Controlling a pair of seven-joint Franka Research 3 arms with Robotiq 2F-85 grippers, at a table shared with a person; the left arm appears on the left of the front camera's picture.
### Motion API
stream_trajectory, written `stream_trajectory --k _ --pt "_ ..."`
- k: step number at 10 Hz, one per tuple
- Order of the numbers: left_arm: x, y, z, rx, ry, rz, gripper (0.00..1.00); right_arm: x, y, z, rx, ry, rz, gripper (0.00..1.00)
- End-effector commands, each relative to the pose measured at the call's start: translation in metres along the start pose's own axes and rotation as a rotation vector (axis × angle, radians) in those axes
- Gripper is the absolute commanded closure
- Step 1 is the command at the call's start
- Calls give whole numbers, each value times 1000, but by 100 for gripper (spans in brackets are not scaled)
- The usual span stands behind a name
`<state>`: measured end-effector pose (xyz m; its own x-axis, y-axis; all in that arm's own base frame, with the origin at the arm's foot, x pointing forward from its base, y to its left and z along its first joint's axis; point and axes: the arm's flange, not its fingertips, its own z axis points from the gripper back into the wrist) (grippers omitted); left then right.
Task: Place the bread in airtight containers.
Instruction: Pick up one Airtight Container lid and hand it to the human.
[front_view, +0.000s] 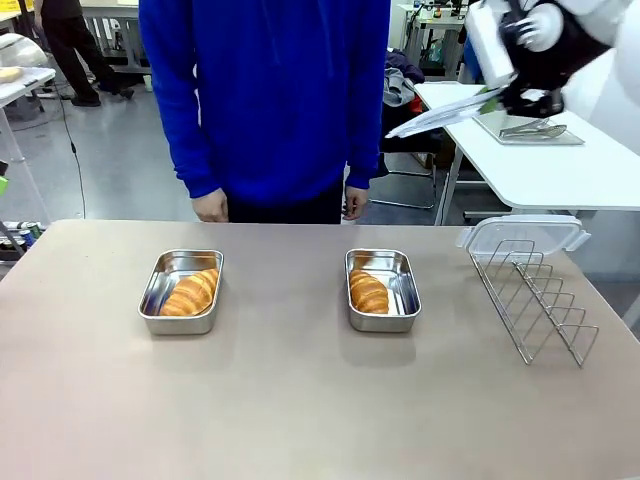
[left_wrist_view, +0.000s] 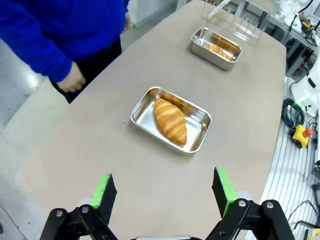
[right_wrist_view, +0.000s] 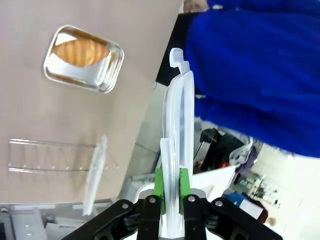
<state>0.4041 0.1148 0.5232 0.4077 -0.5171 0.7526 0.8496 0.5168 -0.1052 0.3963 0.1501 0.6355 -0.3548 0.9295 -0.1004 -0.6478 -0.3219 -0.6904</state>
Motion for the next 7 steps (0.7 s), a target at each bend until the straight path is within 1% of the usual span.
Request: stream_trajectory --k 1,2,4,5,6,7 --pt "0 -1 2 -5 9 -14 0 -13 -31 -25 20 -88 75 100" --pt "0 -1 2 -5 9 -14 0 -12 -39 -41 39 -109 73 100" --pt "0 -1 2 -5 9 -14 0 -12 -46 -52 44 -132 67 100" --pt "0 -1 2 -5 9 -14 0 -12 -47 -53 46 -131 63 100" --pt "0 -1 2 -5 9 -14 0 -2 -36 -59 53 -98 56 100" --pt "0 -1 2 -5 9 -14 0 -2 -36 -59 53 -98 56 100"
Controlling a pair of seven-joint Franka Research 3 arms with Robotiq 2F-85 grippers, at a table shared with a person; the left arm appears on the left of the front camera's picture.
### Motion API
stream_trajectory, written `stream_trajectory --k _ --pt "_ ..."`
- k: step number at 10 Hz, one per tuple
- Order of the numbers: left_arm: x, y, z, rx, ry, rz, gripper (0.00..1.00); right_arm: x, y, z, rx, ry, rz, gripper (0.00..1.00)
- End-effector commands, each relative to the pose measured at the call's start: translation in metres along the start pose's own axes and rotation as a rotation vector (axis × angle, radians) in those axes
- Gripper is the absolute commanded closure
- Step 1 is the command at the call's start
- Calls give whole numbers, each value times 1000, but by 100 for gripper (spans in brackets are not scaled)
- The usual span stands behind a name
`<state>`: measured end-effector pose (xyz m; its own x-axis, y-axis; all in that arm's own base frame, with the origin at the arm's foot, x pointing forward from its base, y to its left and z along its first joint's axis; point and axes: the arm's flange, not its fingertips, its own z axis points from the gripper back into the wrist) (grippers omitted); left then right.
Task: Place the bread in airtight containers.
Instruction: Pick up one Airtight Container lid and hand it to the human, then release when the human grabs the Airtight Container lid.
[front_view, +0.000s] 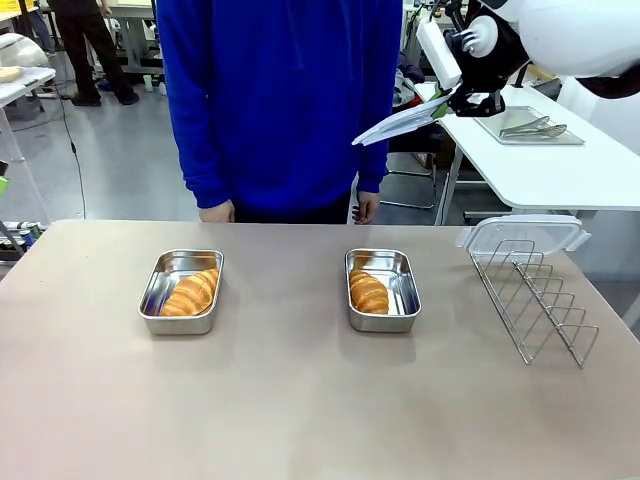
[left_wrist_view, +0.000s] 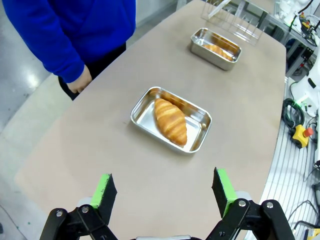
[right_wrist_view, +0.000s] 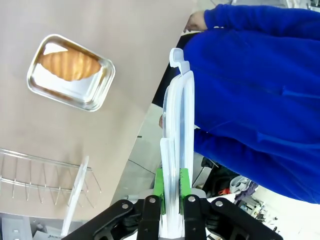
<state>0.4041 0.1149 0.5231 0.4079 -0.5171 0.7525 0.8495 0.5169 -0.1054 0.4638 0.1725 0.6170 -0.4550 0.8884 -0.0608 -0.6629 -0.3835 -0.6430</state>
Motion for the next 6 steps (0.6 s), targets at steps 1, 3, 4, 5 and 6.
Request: stream_trajectory --k 1,3,4,5,6 --pt "0 -1 2 -5 9 -15 0 0 3 3 -5 4 2 100" --pt "0 -1 2 -5 9 -15 0 0 3 3 -5 4 2 100" --pt "0 -1 2 -5 9 -15 0 0 3 3 -5 4 2 100" --pt "0 -1 2 -5 9 -15 0 0 3 3 -5 4 2 100" --pt "0 -1 2 -5 9 -15 0 0 3 3 -5 4 2 100"
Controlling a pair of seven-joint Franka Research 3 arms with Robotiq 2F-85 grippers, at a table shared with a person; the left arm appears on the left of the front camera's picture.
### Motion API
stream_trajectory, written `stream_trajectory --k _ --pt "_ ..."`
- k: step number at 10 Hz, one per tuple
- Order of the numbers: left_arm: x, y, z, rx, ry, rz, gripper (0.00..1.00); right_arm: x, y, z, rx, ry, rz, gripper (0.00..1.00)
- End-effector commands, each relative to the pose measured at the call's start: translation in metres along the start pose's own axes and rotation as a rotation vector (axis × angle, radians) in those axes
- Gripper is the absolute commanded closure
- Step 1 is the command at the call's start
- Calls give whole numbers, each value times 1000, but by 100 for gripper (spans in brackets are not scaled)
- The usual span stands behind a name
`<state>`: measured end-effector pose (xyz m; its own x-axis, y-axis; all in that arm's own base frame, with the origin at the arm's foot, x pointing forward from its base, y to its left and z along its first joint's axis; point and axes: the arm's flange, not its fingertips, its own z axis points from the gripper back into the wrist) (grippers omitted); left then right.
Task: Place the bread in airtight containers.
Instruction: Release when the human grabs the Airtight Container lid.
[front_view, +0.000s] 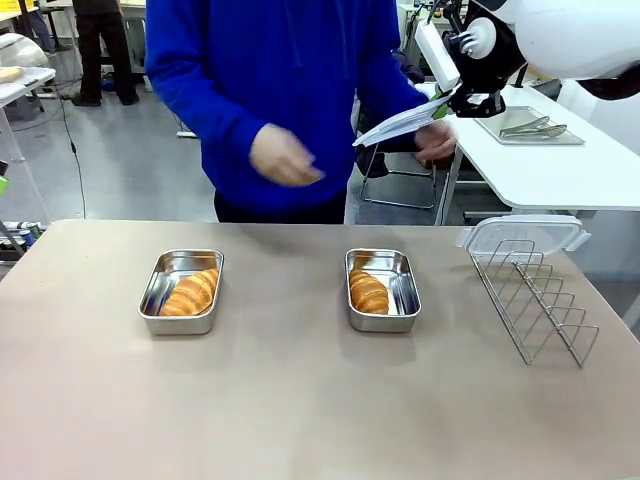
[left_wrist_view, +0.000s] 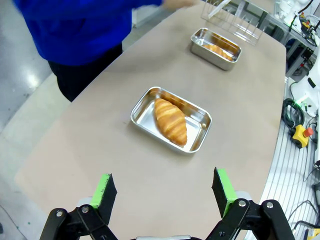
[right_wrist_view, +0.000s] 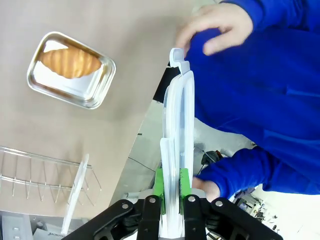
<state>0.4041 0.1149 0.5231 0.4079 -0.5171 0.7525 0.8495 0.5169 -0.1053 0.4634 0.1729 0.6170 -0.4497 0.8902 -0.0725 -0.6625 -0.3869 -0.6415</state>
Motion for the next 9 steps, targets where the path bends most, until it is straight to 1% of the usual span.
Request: stream_trajectory --k 1,9 --pt "0 -1 2 -5 9 -15 0 -1 3 3 -7 -8 -1 100" --pt "0 -1 2 -5 9 -15 0 -1 3 3 -7 -8 -1 100"
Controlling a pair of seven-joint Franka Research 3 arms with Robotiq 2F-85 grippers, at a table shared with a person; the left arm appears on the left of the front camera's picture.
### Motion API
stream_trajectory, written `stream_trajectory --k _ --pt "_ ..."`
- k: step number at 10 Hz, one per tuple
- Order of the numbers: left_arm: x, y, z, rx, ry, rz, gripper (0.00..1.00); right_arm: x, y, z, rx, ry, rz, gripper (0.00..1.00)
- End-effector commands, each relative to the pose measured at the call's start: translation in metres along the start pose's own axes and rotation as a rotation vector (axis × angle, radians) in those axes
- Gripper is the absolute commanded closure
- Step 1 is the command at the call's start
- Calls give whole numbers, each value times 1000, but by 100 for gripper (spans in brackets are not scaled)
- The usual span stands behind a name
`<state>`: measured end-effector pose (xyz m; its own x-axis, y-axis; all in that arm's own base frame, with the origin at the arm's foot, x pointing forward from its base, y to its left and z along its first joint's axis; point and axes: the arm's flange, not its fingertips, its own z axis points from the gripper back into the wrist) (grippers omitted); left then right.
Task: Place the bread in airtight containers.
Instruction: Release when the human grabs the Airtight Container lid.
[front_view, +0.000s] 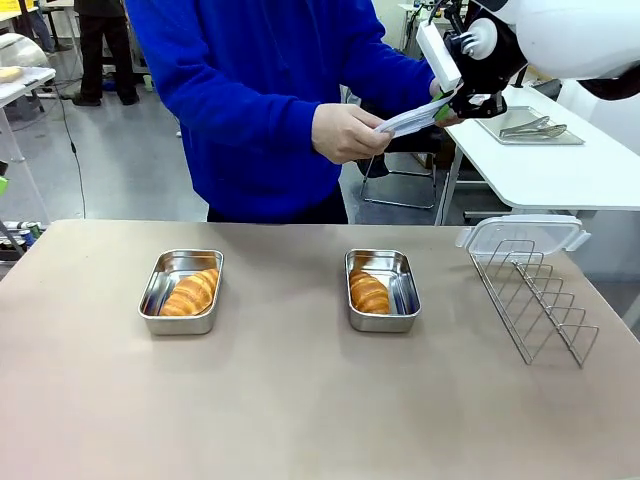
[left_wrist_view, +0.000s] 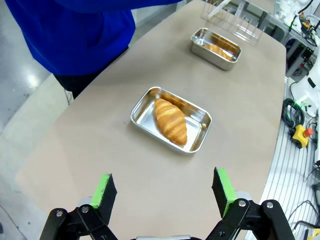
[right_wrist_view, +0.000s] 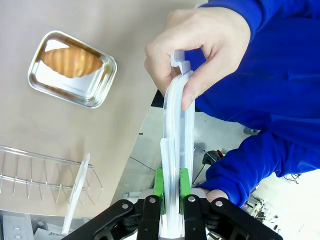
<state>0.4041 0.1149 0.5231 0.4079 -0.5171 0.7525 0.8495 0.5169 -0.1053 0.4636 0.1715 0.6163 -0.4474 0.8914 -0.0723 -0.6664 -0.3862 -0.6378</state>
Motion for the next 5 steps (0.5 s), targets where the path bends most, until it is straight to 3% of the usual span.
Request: stream_trajectory --k 1,2,3,4,5 --pt "0 -1 2 -5 9 -15 0 1 2 4 -12 -10 1 100" --pt "0 -1 2 -5 9 -15 0 1 2 4 -12 -10 1 100" --pt "0 -1 2 -5 9 -15 0 0 0 0 0 0 0 29" --pt "0 -1 2 -5 9 -15 0 0 -3 5 18 -9 -42 29" --pt "0 -1 2 -5 9 -15 0 -3 -9 17 25 -10 -111 0"
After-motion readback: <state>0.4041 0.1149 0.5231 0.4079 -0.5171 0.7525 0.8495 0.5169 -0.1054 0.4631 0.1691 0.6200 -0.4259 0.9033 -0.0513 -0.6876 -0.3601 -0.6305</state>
